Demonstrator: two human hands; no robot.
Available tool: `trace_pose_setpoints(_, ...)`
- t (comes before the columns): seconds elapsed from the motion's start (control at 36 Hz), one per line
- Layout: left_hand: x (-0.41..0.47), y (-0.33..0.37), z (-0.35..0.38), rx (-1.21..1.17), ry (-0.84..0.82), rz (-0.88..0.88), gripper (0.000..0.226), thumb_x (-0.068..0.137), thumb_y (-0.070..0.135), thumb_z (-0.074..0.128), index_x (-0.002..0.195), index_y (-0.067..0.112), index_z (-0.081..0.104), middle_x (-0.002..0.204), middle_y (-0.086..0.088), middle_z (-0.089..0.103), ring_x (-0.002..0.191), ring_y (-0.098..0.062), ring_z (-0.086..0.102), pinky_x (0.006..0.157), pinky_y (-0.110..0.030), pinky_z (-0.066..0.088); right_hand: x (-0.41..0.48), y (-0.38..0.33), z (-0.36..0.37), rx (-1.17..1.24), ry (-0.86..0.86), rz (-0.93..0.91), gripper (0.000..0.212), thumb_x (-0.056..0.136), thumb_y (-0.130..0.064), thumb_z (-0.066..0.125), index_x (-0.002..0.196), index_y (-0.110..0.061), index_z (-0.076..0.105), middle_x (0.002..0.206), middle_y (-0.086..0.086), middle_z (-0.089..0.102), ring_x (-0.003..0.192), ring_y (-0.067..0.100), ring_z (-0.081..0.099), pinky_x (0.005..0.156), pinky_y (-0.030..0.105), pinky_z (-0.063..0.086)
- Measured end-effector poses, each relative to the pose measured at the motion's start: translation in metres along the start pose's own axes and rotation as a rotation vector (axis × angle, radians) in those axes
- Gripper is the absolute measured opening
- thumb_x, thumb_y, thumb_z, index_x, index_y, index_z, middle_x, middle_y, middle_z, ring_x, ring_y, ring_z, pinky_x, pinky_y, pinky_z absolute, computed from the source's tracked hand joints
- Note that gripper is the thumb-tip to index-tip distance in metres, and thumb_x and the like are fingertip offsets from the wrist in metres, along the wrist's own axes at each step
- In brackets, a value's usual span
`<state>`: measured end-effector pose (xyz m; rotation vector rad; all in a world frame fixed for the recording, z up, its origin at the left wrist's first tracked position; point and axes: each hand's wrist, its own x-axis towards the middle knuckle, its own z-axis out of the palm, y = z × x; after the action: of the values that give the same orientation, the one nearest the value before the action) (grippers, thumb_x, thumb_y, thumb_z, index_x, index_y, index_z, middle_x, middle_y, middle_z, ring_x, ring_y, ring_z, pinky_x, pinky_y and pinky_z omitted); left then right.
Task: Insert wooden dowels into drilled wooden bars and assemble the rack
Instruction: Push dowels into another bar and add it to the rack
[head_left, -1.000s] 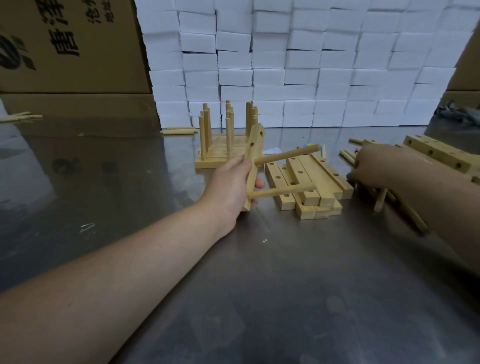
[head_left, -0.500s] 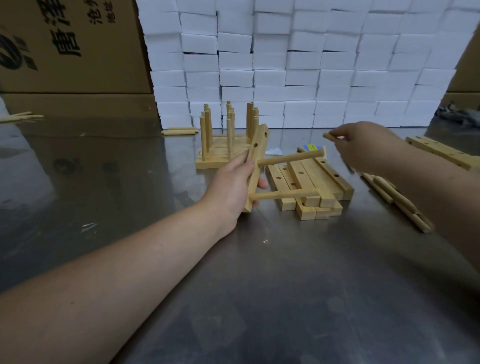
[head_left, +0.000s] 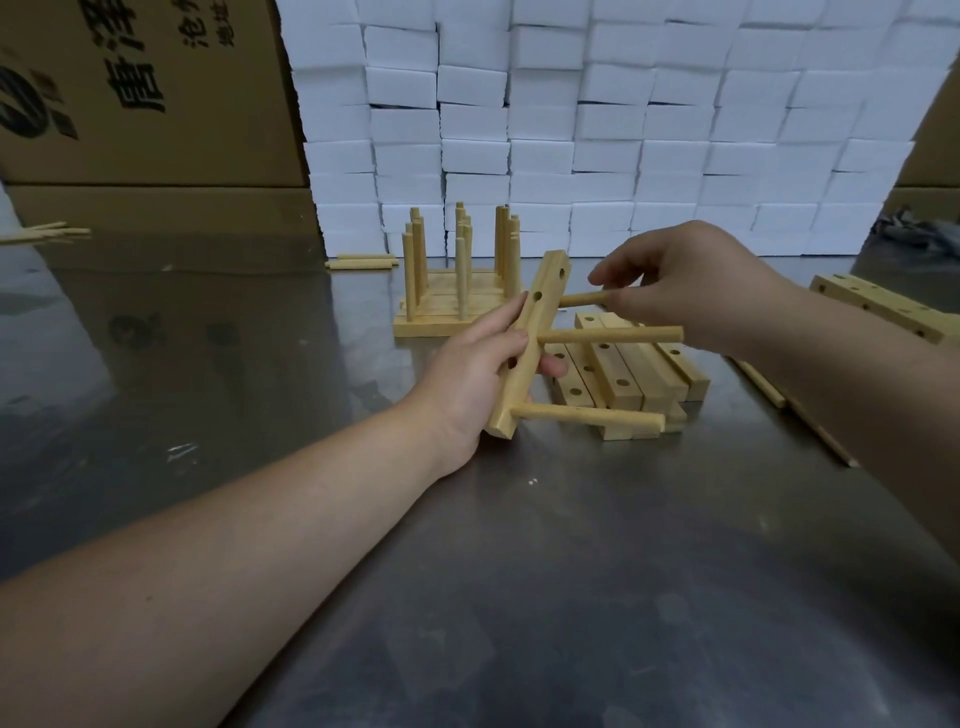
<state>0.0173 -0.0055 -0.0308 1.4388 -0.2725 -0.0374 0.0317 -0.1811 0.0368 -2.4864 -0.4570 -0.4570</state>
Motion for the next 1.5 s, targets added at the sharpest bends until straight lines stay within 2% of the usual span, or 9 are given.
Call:
trace_pose_setpoints(0.11,-0.0005,0.0019,0.0001,-0.06,-0.007,-0.031,0.046,0.093,0.006,0.036,0.133,0.026,0.049,0.074,-0.006,0.071,0.066,-0.008,0.066,0.046,-0.019,0.046,-0.0021,-0.0005,-0.0036,0.115,0.017,0.038,0.017,0.085,-0.015,0.061,0.085,-0.032,0.064,0.071,-0.014,0.058,0.031,0.0,0.042,0.029,0.011,0.029)
trace_pose_setpoints(0.28,0.0007,0.0017,-0.0002,-0.141,-0.018,-0.054,0.052,0.088,0.0,0.03,0.132,0.022,0.049,0.062,-0.011,0.062,0.05,-0.017,0.056,0.043,-0.024,0.046,-0.005,-0.0066,-0.0074,0.158,0.009,0.014,0.013,0.086,-0.022,0.058,0.08,-0.03,0.067,0.049,-0.015,0.057,0.031,-0.001,0.042,0.03,0.009,0.028)
trace_pose_setpoints(0.5,-0.0004,0.0023,0.0028,-0.126,-0.005,-0.049,0.045,0.094,0.007,0.032,0.132,0.026,0.048,0.053,-0.001,0.059,0.048,-0.013,0.054,0.042,-0.022,0.042,-0.0059,-0.0095,-0.0063,0.13,-0.056,-0.003,0.013,0.088,-0.027,0.057,0.081,-0.034,0.066,0.075,0.0,0.064,0.035,-0.001,0.041,0.031,0.01,0.03)
trace_pose_setpoints(0.67,-0.0027,0.0038,0.0036,-0.076,0.036,-0.039,0.039,0.097,0.014,0.039,0.133,0.028,0.048,0.057,0.006,0.063,0.05,-0.008,0.058,0.042,-0.022,0.041,-0.0046,-0.0087,-0.005,0.083,-0.099,-0.005,0.013,0.088,-0.032,0.056,0.082,-0.035,0.066,0.071,0.004,0.063,0.037,0.001,0.041,0.032,0.013,0.033)
trace_pose_setpoints(0.75,-0.0031,0.0045,0.0032,-0.059,0.052,-0.04,0.039,0.097,0.017,0.041,0.134,0.027,0.048,0.057,0.006,0.063,0.049,-0.008,0.058,0.042,-0.022,0.042,-0.0034,-0.0074,-0.0046,0.067,-0.084,0.005,0.016,0.089,-0.033,0.054,0.077,-0.038,0.064,0.079,0.01,0.066,0.038,0.003,0.041,0.032,0.013,0.033)
trace_pose_setpoints(0.86,-0.0033,0.0053,0.003,-0.065,0.056,-0.05,0.039,0.097,0.016,0.042,0.134,0.026,0.048,0.057,0.004,0.063,0.048,-0.008,0.058,0.04,-0.021,0.044,-0.0026,-0.006,-0.0047,0.043,-0.071,0.01,0.016,0.089,-0.033,0.054,0.077,-0.038,0.064,0.084,0.006,0.068,0.045,0.004,0.045,0.032,0.011,0.032)
trace_pose_setpoints(1.14,-0.0052,0.0072,0.0036,-0.052,0.029,-0.051,0.039,0.097,0.014,0.039,0.131,0.03,0.05,0.055,0.006,0.063,0.048,-0.007,0.058,0.041,-0.022,0.045,-0.0014,-0.0043,-0.0044,0.032,-0.067,0.009,0.016,0.09,-0.031,0.053,0.08,-0.036,0.064,0.075,0.01,0.064,0.035,0.001,0.041,0.03,0.011,0.03)
trace_pose_setpoints(1.39,-0.0048,0.0066,0.0036,-0.028,0.002,-0.031,0.043,0.097,0.014,0.036,0.134,0.033,0.046,0.053,0.008,0.062,0.048,-0.007,0.057,0.044,-0.022,0.044,-0.0021,-0.0068,-0.003,0.018,-0.1,-0.049,0.015,0.09,-0.029,0.055,0.077,-0.036,0.06,0.047,-0.012,0.053,0.036,-0.004,0.043,0.031,0.008,0.028)
trace_pose_setpoints(1.5,-0.0049,0.0058,0.0047,-0.012,0.041,-0.029,0.039,0.097,0.02,0.045,0.133,0.033,0.047,0.061,0.008,0.062,0.05,-0.007,0.058,0.045,-0.022,0.043,-0.0026,-0.0083,-0.0011,-0.095,-0.101,-0.109,0.01,0.09,-0.029,0.054,0.082,-0.034,0.058,0.054,-0.015,0.051,0.043,0.001,0.048,0.037,0.009,0.03)
